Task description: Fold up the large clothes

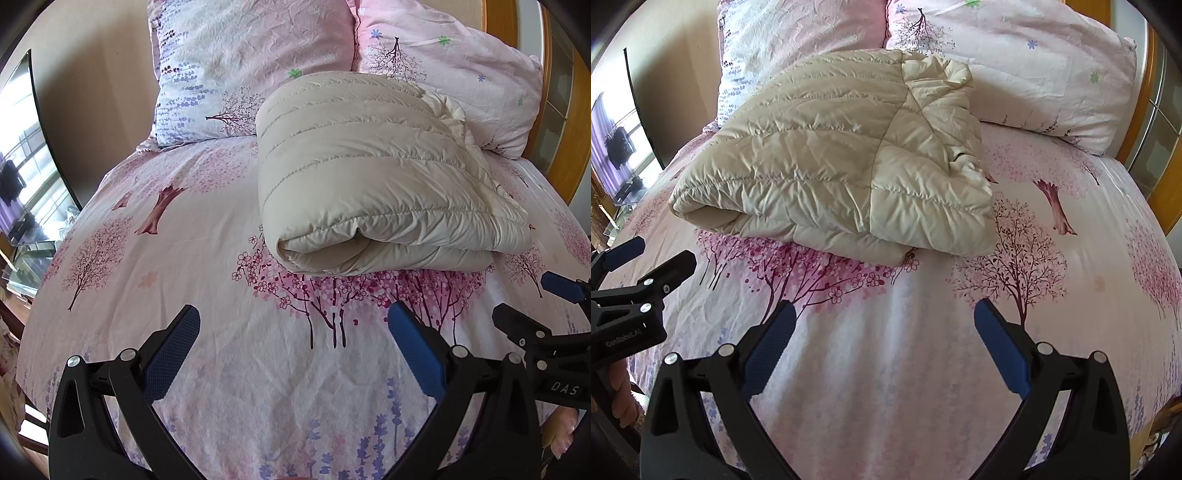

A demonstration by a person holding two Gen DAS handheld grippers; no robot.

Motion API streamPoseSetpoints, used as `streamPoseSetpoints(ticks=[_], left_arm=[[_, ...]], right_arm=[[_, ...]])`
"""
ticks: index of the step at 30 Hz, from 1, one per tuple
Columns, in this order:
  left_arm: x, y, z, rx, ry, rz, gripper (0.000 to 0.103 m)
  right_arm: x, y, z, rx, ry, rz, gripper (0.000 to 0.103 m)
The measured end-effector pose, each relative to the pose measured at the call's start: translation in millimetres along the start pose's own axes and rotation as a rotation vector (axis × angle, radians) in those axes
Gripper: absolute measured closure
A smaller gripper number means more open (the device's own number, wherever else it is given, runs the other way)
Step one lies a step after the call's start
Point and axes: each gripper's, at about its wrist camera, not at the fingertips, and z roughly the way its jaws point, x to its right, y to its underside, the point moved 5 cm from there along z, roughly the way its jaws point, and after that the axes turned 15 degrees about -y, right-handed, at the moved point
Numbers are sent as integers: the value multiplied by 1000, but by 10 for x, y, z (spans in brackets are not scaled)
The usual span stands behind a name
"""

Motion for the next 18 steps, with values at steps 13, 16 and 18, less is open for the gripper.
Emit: streamPoseSetpoints(ticks=[13,16,18], left_arm=[[14,11,11,-4,0,6,1],[13,13,13,-5,1,6,1],[15,9,15,-5,0,6,1]], right_arm=[[25,-6,18,-4,1,7,6],[26,-5,19,-5,0,6,6],[24,-4,21,-6,1,6,6]])
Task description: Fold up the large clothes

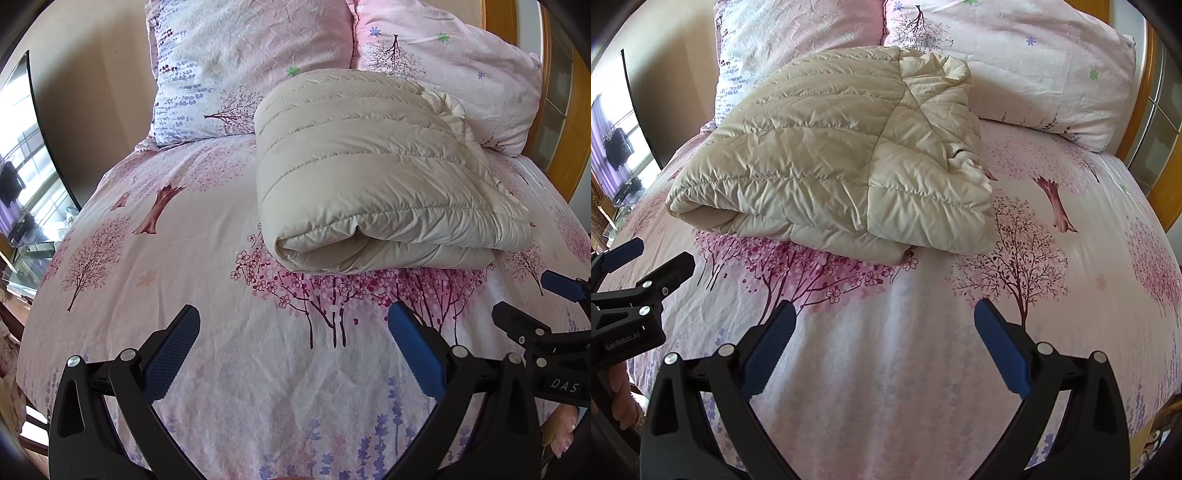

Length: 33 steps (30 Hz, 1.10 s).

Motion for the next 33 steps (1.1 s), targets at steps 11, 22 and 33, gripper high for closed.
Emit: streamPoseSetpoints(ticks=[11,22,33], left_arm=[[14,4,20,-5,4,10,1],[30,7,34,-8,5,14,1],[51,16,63,-14,10,18,1]], right_arm=[[27,4,18,-7,2,10,6],[24,6,40,-10,1,13,6],[35,17,70,-15,-3,19,6]])
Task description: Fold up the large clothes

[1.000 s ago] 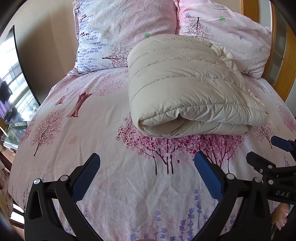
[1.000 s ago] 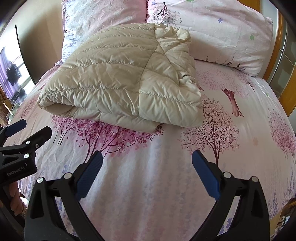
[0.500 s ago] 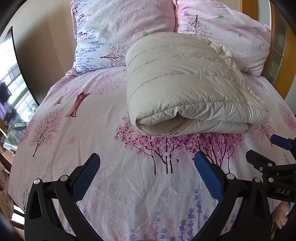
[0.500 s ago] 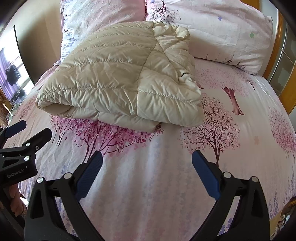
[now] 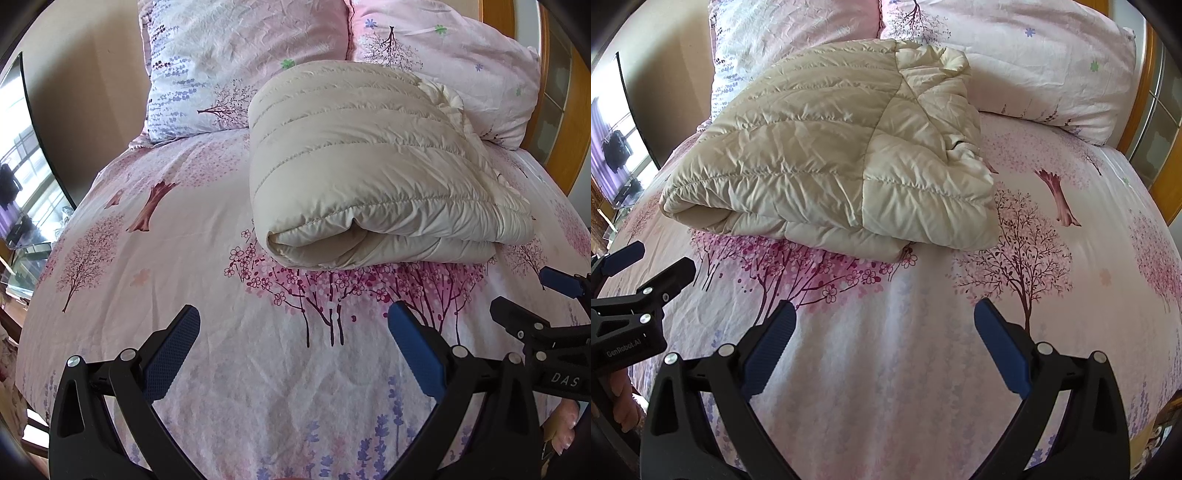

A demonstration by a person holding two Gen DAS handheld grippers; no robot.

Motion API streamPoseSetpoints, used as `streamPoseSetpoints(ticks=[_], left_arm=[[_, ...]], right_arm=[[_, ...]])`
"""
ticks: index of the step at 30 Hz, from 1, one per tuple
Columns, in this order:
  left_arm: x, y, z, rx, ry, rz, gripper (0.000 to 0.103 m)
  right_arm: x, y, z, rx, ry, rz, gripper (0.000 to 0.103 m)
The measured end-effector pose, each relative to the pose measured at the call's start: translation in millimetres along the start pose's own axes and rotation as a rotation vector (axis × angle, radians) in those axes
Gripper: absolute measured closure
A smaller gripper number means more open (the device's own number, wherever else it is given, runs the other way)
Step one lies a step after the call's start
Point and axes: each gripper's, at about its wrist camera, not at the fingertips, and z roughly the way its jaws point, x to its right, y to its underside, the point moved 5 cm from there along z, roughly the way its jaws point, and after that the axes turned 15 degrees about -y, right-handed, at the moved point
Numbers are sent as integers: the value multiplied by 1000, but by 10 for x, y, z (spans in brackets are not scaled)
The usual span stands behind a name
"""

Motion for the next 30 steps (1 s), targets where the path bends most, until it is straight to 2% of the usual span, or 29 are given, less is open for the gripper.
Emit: streamPoseSetpoints(ticks=[30], left_arm=[[-13,4,59,-18,13,1,1]], right_arm=[[0,14,32,-9,-10,7,6]])
